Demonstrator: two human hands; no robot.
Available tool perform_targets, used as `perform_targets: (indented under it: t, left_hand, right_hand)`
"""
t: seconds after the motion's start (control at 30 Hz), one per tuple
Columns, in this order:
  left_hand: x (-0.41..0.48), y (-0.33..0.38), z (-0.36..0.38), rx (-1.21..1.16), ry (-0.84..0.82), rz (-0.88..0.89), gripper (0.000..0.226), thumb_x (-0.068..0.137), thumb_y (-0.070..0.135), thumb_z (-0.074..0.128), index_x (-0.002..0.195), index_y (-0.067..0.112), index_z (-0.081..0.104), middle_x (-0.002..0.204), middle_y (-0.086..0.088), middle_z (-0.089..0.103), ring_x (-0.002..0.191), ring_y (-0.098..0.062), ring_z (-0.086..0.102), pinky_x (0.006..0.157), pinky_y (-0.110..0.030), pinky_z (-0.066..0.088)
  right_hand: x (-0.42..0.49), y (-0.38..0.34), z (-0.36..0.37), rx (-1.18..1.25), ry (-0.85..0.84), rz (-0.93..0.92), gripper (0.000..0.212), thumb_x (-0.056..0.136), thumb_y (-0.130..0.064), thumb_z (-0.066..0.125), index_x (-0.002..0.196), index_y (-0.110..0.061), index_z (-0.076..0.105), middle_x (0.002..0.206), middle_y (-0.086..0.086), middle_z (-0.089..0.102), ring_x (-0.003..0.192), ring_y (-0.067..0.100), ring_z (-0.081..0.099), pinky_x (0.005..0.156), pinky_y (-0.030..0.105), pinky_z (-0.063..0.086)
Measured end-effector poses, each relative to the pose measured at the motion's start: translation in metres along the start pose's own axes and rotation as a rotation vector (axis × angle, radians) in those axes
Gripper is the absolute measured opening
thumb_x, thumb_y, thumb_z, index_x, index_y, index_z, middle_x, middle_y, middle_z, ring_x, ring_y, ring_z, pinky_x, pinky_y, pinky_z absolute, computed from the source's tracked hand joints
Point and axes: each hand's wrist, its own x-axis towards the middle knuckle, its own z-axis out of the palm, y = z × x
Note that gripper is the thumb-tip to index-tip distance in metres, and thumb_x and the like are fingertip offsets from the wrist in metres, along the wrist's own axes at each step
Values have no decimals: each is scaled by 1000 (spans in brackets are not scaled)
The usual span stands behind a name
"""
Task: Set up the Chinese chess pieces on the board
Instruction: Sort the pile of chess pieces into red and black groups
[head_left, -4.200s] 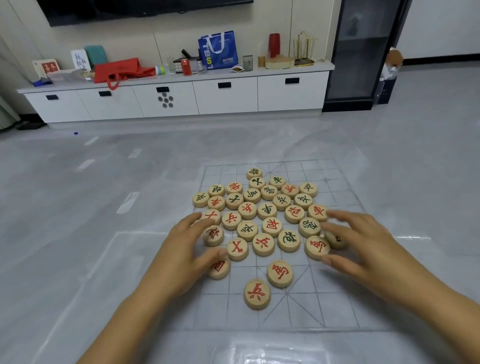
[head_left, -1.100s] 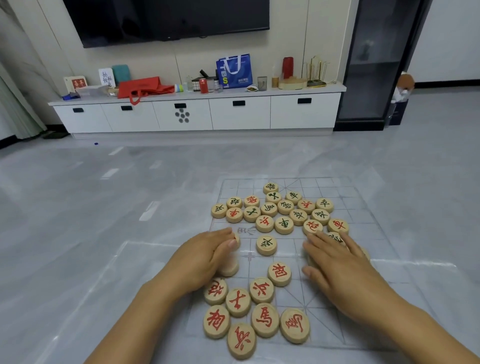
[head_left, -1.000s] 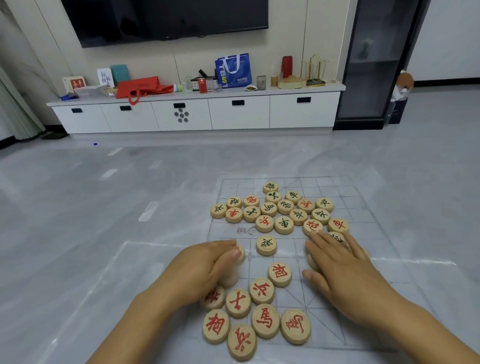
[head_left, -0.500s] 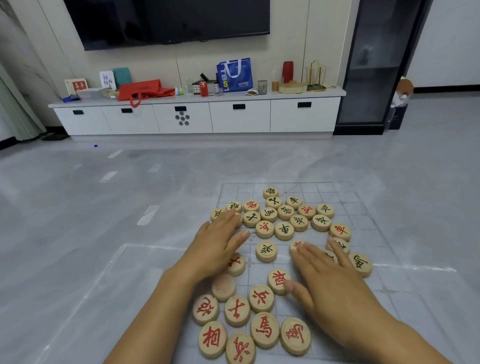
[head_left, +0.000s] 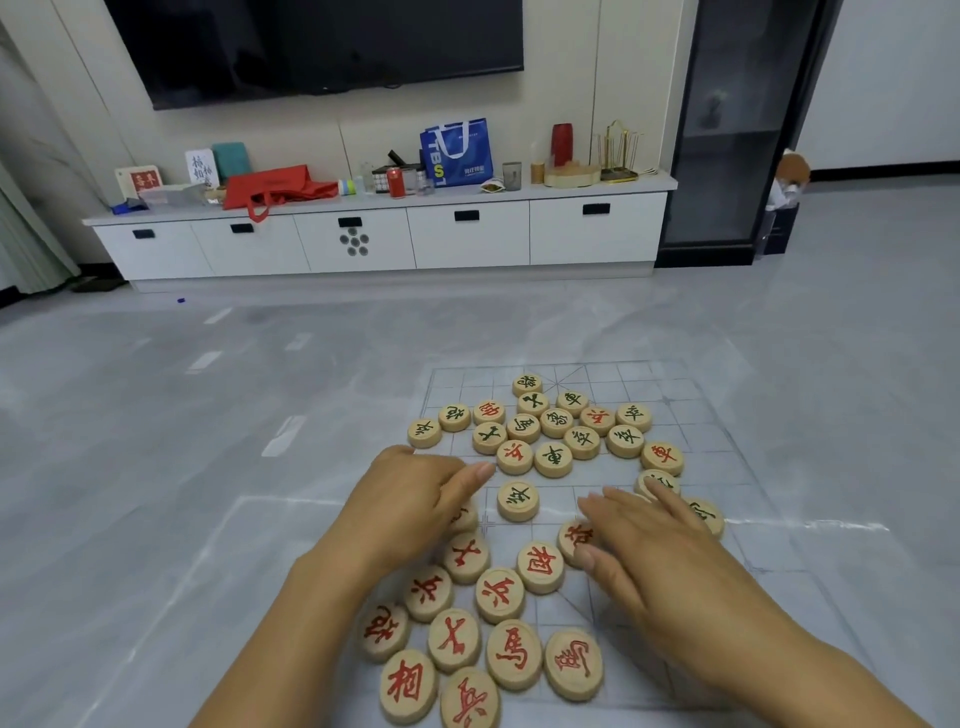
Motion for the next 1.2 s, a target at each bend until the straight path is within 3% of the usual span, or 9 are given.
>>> perform_targets:
  t: [0.1, 0.2, 0.5, 0.63, 0.9, 0.97, 1.07, 1.13, 1.2]
  left_hand:
    - [12, 8, 14, -131, -19, 47, 61, 85, 62, 13, 131, 36, 44, 137, 19, 42, 134, -2, 28, 115, -35, 17]
    - [22, 15, 28, -115, -127, 40, 53, 95, 51, 16, 145, 34, 13, 155, 15, 14, 139, 5, -4, 118, -37, -8]
    - [2, -9, 9, -66, -115, -67, 68, 86, 61, 1, 136, 35, 39, 143, 14, 42, 134, 2, 31, 118, -31, 0]
    - [-16, -10, -5, -34, -115, -49, 97, 67, 80, -12, 133, 35, 42, 137, 17, 49, 116, 14, 27, 109, -16, 2]
    - [-28, -33, -10, -21, -41, -127, 97, 69, 78, -13, 124, 34, 52, 126, 13, 60, 121, -3, 48, 114, -26, 13]
    - [-32, -38, -12, -31, -18, -173, 85, 74, 74, -7, 114, 36, 57, 119, 13, 64, 113, -9, 53, 108, -29, 29]
    - [-45, -41, -17, -49, 7, -184, 99, 54, 90, -11, 98, 36, 59, 97, 17, 67, 90, -8, 59, 83, -29, 48]
    - [-56, -39, -17, -65, -14, -176, 97, 54, 92, -8, 101, 39, 58, 101, 21, 66, 94, -5, 60, 84, -26, 48]
    - [-67, -34, -13, -56, -51, -168, 96, 55, 89, -2, 120, 42, 52, 125, 21, 58, 115, -3, 53, 97, -22, 42]
  right_hand:
    - [3, 2, -6, 55, -135, 48, 131, 38, -68, -46, 144, -27, 19, 152, -10, 25, 142, 1, 8, 101, 16, -21]
    - [7, 0, -5, 83, -147, 20, 124, 43, -68, -42, 145, -27, 16, 153, -10, 21, 140, -2, 2, 100, 16, -23]
    - [18, -16, 7, 167, -178, -116, 92, 65, -67, -13, 146, -29, 11, 156, -11, 10, 142, 2, -4, 110, 20, -16]
    - [29, 19, -1, 150, -97, 101, 53, 96, -45, 18, 145, -25, 15, 155, -7, 15, 143, 6, 5, 115, 28, -7]
    - [24, 88, -2, 192, -157, 325, 48, 98, -37, 18, 143, -20, 26, 150, -4, 32, 139, 8, 24, 117, 29, 2]
    - [8, 93, -14, 162, -202, 359, 58, 95, -47, 13, 141, -16, 30, 150, 0, 33, 138, 12, 28, 117, 30, 9]
    - [-29, 85, -31, 154, -251, 370, 127, 47, -88, -18, 128, -11, 43, 138, 5, 47, 127, 19, 42, 107, 31, 31]
    - [-48, 67, -33, 85, -306, 399, 156, 17, -84, -36, 140, -13, 29, 153, -3, 24, 140, 8, 23, 110, 21, 21]
    - [-59, 49, -25, 98, -324, 387, 152, 22, -79, -43, 145, -11, 15, 150, -12, 2, 135, -8, 8, 110, 13, 3]
